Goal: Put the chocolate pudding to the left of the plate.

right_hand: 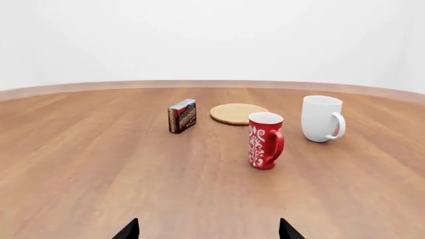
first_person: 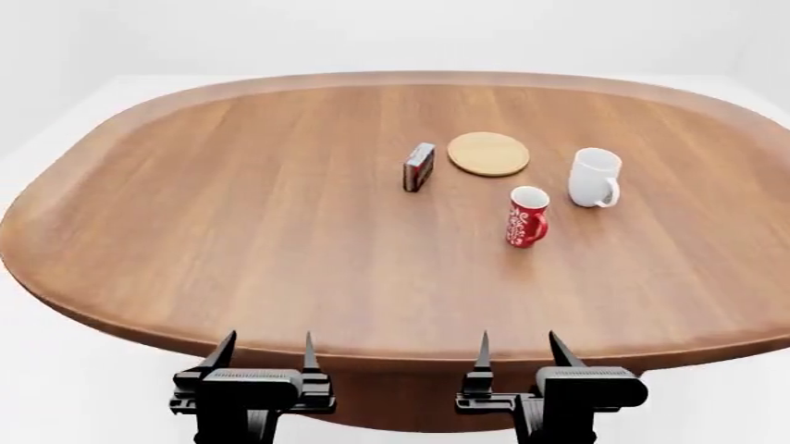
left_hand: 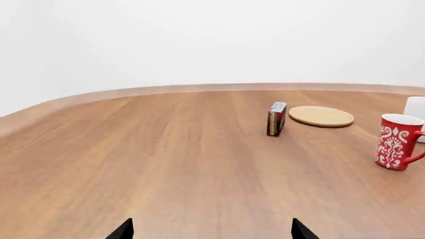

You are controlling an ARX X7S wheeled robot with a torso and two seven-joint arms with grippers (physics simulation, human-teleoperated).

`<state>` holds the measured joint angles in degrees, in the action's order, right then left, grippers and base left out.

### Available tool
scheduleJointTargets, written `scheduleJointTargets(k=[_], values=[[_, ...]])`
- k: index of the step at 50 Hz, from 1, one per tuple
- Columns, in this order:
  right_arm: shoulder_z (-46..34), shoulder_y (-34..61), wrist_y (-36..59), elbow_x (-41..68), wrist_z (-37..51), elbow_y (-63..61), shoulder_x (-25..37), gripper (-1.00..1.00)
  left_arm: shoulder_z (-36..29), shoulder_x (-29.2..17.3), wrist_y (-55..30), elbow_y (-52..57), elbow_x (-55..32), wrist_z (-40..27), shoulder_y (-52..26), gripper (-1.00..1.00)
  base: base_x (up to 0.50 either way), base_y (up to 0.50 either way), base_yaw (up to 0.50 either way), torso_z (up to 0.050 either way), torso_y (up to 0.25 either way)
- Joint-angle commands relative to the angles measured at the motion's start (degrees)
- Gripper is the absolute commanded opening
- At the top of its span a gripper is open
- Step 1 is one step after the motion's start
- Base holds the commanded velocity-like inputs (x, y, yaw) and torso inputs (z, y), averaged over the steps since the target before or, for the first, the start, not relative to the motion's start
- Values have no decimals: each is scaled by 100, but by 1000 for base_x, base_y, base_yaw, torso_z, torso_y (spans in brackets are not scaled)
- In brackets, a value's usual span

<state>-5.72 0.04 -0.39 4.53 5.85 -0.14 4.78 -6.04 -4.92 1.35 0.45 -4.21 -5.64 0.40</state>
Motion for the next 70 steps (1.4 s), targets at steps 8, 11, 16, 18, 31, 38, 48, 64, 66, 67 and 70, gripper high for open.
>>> scheduleJointTargets(k=[8,11,16,18,31,38,48,64,66,67,70], values=[[-143,28,-22,116,141,31,116,100,-154,-125,13,15,-90,-141,0,100,0,500,0,0,0],[-162,34,-25,133,160,39,132,100,-174,-142,17,-3,-106,-156,-12,100,0,500,0,0,0],[-187,43,-45,175,182,59,156,100,-204,-167,45,-85,-139,-166,-59,100,0,400,0,0,0],[-193,48,-50,197,190,67,165,100,-217,-175,54,-111,-150,-173,-74,100,0,0,0,0,0],[-236,55,-37,304,266,55,218,100,-283,-232,93,-133,-214,-233,-88,100,0,0,0,0,0],[-285,49,-33,335,279,33,260,100,-317,-264,92,-88,-243,-271,-67,100,325,-28,0,0,0],[-325,76,0,381,336,51,293,100,-361,-305,73,-12,-283,-328,-35,100,500,-69,0,0,0],[-393,100,-10,440,402,77,346,100,-422,-358,93,-25,-339,-386,-48,100,500,-69,0,0,0],[-401,102,-12,448,410,79,353,100,-431,-365,92,-24,-345,-394,-51,100,500,-62,0,0,0],[-405,102,-12,452,414,78,356,100,-435,-368,94,-28,-348,-397,-53,100,500,-70,0,0,0],[-417,102,-13,461,427,74,365,100,-446,-377,108,-54,-358,-403,-66,100,500,-65,0,0,0]])
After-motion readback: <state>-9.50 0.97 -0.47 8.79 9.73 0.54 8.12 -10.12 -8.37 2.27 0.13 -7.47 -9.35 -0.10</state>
